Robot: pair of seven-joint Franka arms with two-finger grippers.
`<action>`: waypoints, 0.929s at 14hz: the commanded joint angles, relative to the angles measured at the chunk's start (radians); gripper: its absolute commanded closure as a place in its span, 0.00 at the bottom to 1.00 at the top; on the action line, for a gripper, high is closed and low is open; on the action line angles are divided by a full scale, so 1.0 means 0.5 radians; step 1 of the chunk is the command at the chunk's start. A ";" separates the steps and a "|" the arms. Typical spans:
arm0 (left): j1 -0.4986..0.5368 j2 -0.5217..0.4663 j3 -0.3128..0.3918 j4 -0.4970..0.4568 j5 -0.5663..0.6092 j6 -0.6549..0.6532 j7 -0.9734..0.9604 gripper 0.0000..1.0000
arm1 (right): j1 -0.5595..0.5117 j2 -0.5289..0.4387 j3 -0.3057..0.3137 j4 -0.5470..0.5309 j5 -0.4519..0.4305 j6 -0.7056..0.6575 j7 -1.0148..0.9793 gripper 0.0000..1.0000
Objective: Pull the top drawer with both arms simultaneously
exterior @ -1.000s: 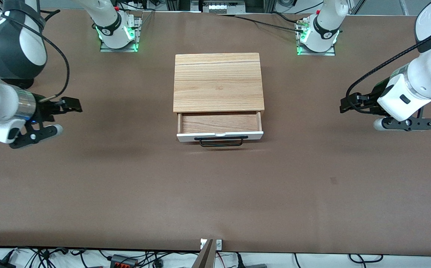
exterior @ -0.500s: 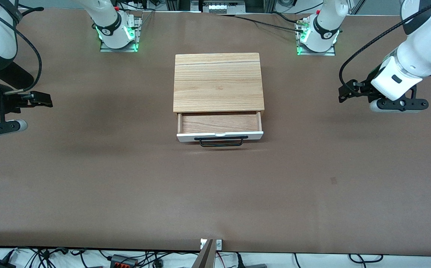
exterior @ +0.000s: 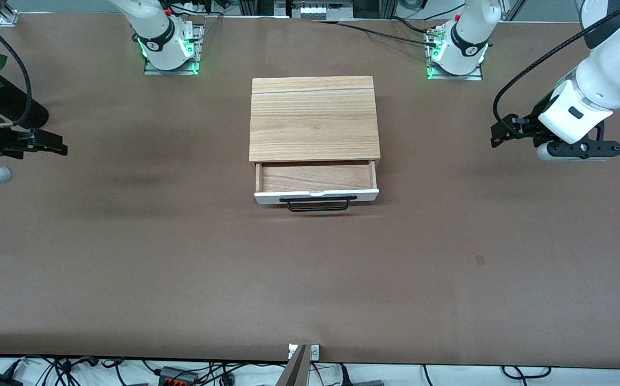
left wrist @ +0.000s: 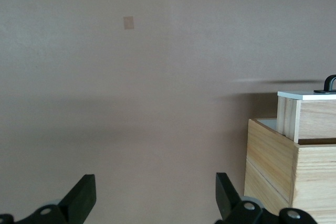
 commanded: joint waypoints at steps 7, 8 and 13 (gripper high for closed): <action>-0.037 -0.022 0.028 -0.018 0.051 -0.001 0.045 0.00 | -0.120 -0.388 0.132 -0.336 -0.006 0.168 0.233 0.00; -0.037 -0.022 0.028 -0.018 0.051 -0.004 0.033 0.00 | -0.117 -0.388 0.120 -0.336 -0.003 0.162 0.236 0.00; -0.040 -0.022 0.028 -0.015 0.051 -0.016 0.027 0.00 | -0.110 -0.326 0.120 -0.287 0.000 0.146 0.334 0.00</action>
